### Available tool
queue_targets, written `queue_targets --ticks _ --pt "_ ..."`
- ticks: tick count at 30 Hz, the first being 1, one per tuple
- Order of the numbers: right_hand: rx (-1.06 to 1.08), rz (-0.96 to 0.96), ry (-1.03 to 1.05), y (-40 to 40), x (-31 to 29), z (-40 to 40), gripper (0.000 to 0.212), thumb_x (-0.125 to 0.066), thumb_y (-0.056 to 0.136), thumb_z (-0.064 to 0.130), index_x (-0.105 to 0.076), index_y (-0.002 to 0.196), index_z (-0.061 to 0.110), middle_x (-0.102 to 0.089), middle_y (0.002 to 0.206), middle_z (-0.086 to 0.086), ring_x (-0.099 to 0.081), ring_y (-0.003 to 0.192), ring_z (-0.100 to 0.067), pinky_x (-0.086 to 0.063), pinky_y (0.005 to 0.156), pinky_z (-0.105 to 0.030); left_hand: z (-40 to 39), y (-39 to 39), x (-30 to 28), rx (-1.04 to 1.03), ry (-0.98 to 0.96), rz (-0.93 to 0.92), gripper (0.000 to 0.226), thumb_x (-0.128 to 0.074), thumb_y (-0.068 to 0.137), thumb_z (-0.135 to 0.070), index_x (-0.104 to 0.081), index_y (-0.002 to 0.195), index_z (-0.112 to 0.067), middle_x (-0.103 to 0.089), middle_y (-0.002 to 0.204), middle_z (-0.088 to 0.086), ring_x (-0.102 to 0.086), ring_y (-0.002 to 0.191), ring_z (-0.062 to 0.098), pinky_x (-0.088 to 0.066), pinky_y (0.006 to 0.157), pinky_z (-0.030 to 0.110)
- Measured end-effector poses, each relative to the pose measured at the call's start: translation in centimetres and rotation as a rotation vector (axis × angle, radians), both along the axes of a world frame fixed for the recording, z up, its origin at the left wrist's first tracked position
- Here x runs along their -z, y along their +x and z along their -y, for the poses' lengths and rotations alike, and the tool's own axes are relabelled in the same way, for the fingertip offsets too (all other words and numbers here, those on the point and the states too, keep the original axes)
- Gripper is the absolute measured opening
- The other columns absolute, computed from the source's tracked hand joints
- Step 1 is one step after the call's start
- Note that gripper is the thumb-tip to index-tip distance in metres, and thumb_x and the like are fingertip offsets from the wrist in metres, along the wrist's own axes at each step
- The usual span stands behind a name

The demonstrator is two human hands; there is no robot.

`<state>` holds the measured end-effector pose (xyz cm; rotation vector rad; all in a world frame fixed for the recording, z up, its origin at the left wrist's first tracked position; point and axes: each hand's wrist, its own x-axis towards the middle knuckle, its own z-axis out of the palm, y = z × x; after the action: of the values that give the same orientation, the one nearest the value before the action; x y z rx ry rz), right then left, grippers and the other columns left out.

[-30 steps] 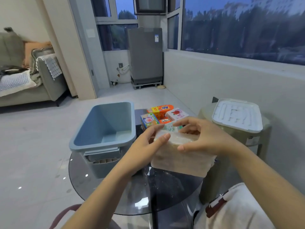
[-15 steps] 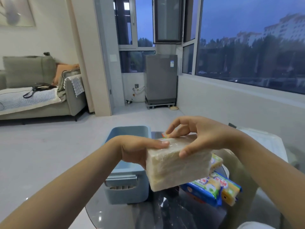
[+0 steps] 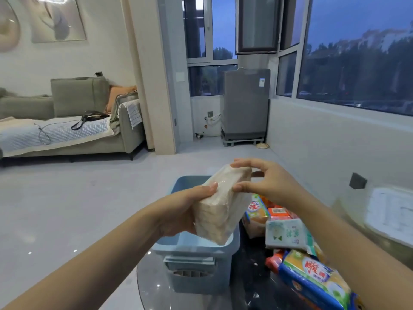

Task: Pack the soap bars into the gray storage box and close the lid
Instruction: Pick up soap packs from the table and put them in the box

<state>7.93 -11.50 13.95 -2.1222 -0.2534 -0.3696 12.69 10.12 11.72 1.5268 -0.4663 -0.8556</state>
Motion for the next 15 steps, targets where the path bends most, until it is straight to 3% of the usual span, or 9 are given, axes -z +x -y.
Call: queue_targets --ticks 3,6,9,12,13,15 --pt "0.071 -0.019 0.096 1.3 2.1 -0.9 0.065 -0.072 0.063 0.052 -0.051 0.122 0.038 -0.054 0.115 0.020 -0.055 0.103 -0.006 -0.043 0.073 -0.014 -0.8 0.9 0.6 -0.094 -0.010 -0.046 0.052 -0.061 0.077 -0.053 -0.058 0.118 -0.022 -0.076 0.095 0.003 -0.072 0.088 0.021 -0.057 0.075 0.042" --pt "0.132 -0.119 0.132 2.4 4.7 -1.1 0.058 -0.060 0.079 0.051 -0.045 0.132 0.031 -0.051 0.130 0.009 -0.051 0.110 -0.007 -0.041 0.076 -0.017 -1.3 2.0 0.7 -0.148 -0.003 -0.127 0.059 -0.062 0.074 -0.047 -0.057 0.120 -0.011 -0.073 0.096 0.012 -0.069 0.087 0.029 -0.056 0.070 0.044" --pt "0.187 -0.252 0.120 3.2 6.9 -1.4 0.052 -0.051 0.087 0.048 -0.042 0.135 0.030 -0.047 0.140 0.006 -0.047 0.121 -0.010 -0.039 0.091 -0.026 -1.0 2.9 1.2 -0.207 0.073 -0.175 0.041 -0.058 0.081 -0.040 -0.062 0.109 -0.009 -0.071 0.090 0.015 -0.064 0.085 0.034 -0.052 0.070 0.049" --pt "0.116 -0.338 0.203 3.4 8.6 -1.9 0.025 -0.048 0.091 0.040 -0.050 0.115 0.046 -0.052 0.132 0.011 -0.054 0.099 0.007 -0.042 0.080 -0.017 0.1 3.5 2.4 -0.266 0.160 -0.226 0.027 -0.049 0.093 -0.032 -0.063 0.098 -0.010 -0.066 0.088 0.015 -0.060 0.086 0.033 -0.044 0.083 0.058" --pt "0.093 -0.352 0.236 3.4 9.0 -2.1 0.025 -0.047 0.092 0.038 -0.050 0.115 0.047 -0.053 0.131 0.013 -0.053 0.093 0.010 -0.042 0.077 -0.016 0.5 3.7 3.0 -0.275 0.185 -0.242 0.027 -0.047 0.095 -0.031 -0.063 0.101 -0.010 -0.065 0.094 0.015 -0.058 0.090 0.033 -0.040 0.090 0.061" --pt "0.078 -0.365 0.254 3.6 10.2 -2.2 0.046 -0.047 0.093 0.036 -0.033 0.137 0.044 -0.043 0.140 0.014 -0.046 0.103 0.004 -0.039 0.083 -0.020 1.3 4.3 4.1 -0.270 0.217 -0.251 0.029 -0.045 0.097 -0.029 -0.056 0.117 -0.012 -0.059 0.111 0.017 -0.054 0.104 0.035 -0.033 0.098 0.066"
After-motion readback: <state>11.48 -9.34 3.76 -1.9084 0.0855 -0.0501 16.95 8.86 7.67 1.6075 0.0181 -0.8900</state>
